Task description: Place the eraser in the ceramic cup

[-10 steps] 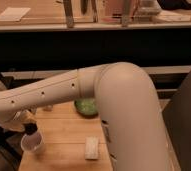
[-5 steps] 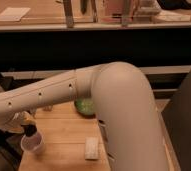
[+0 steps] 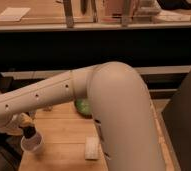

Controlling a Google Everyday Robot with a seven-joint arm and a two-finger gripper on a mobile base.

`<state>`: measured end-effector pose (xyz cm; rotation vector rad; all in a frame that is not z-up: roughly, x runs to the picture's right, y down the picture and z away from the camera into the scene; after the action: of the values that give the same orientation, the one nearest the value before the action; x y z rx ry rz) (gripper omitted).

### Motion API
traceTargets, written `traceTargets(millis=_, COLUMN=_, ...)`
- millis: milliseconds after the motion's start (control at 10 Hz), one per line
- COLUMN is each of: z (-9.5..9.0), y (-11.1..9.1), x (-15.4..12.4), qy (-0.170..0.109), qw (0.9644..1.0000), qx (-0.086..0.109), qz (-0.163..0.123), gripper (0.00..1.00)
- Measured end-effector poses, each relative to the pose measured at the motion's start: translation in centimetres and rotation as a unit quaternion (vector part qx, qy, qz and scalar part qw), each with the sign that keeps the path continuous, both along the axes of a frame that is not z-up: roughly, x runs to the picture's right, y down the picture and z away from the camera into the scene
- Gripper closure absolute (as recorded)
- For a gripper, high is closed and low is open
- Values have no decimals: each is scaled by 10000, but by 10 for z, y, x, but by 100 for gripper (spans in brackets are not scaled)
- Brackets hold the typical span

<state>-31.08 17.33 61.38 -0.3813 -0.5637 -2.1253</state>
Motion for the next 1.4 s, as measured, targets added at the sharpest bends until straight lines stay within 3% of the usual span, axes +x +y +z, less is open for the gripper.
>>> traceTargets(millis=1400, z=8, y=18, x=4, qy=37, qw=9999, qx=-100, qz=-95, gripper=97)
